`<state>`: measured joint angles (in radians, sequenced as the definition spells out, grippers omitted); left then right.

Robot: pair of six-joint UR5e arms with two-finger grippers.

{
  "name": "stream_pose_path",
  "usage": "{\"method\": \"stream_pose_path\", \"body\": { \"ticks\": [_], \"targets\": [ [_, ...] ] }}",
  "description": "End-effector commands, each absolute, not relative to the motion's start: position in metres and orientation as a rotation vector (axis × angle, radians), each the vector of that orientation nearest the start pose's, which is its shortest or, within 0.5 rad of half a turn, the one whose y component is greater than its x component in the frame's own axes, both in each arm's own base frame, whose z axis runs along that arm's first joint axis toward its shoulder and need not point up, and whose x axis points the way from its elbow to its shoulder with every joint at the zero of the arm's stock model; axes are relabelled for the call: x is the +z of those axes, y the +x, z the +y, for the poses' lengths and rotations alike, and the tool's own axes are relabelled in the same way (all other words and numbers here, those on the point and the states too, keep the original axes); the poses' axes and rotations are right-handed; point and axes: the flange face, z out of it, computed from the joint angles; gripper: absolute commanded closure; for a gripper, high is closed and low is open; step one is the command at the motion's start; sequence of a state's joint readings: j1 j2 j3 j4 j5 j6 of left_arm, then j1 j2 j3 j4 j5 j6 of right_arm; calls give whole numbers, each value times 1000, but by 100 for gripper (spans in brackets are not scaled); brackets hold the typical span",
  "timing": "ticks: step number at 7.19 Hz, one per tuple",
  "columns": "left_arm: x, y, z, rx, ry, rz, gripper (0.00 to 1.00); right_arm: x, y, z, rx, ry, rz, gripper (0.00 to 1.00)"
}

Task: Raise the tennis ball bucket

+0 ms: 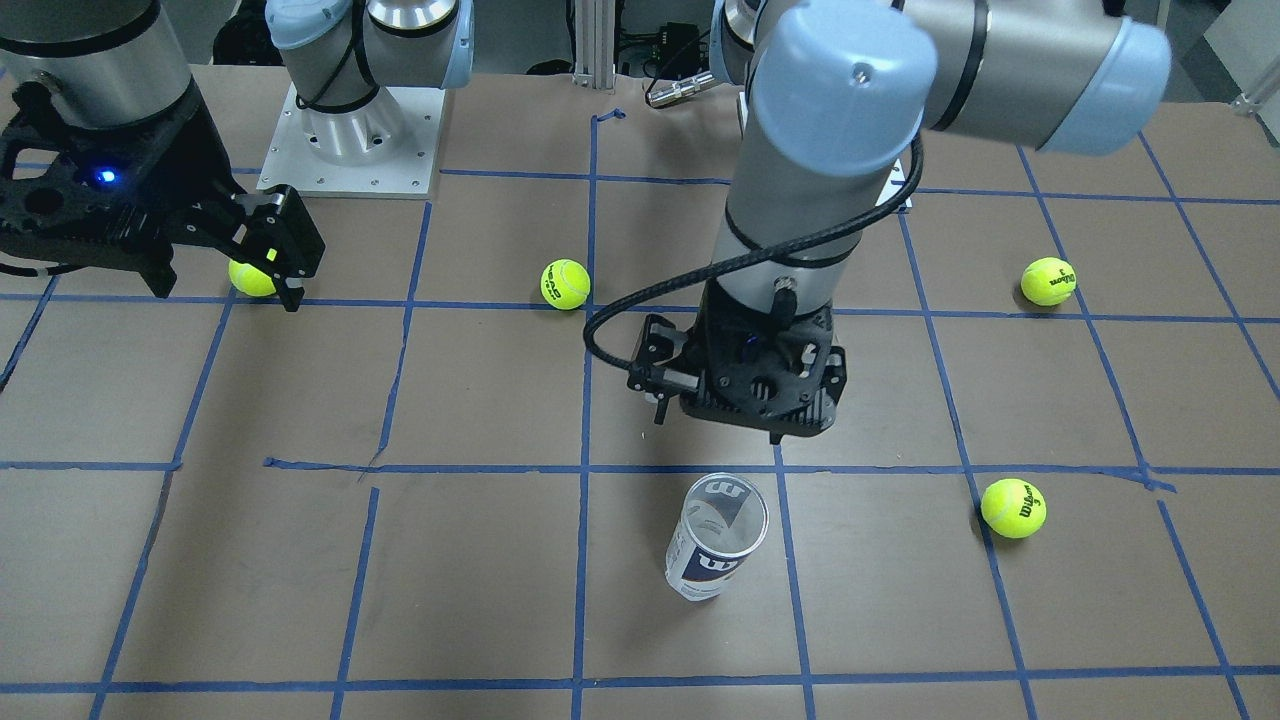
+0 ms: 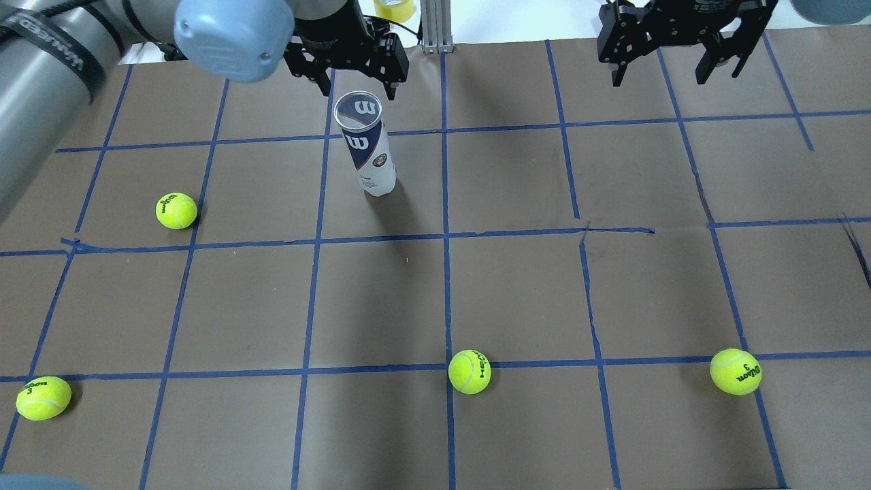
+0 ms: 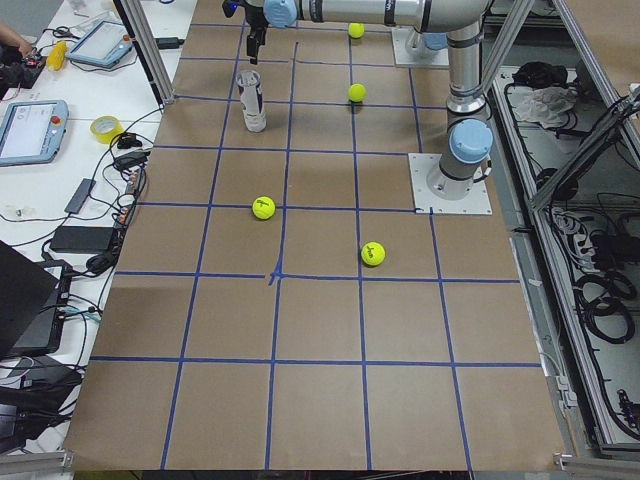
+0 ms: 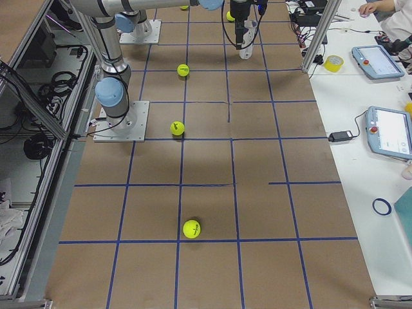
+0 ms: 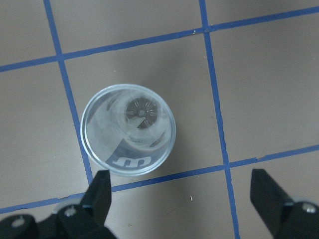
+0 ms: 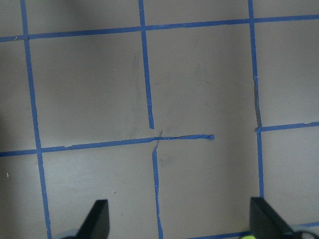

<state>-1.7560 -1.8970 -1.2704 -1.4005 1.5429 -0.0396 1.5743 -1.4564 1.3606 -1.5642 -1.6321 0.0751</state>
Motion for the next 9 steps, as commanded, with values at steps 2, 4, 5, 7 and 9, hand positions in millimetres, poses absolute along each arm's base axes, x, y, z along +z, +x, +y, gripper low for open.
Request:
{"method": "stream_pose_path", "body": {
  "ticks": [2,4,5,7,9],
  "targets": [
    [522,-128,-589,-136,-64,3186,0,532,129,-547,-144,127,3195,0],
    [512,-78,-567,-82,-202,3161,0,535,129,-546,-156,130,3195,0],
    [497,-70,-556,-66,-198,3162,0,536,129,-548,-181,131,3196,0],
    [492,-74,-537,-100,-154,3163,0,536,129,-549,-189,134,3195,0],
    [497,-77,-518,-113,-139,3164,0,536,129,-549,-188,133,3192,0]
  ]
}}
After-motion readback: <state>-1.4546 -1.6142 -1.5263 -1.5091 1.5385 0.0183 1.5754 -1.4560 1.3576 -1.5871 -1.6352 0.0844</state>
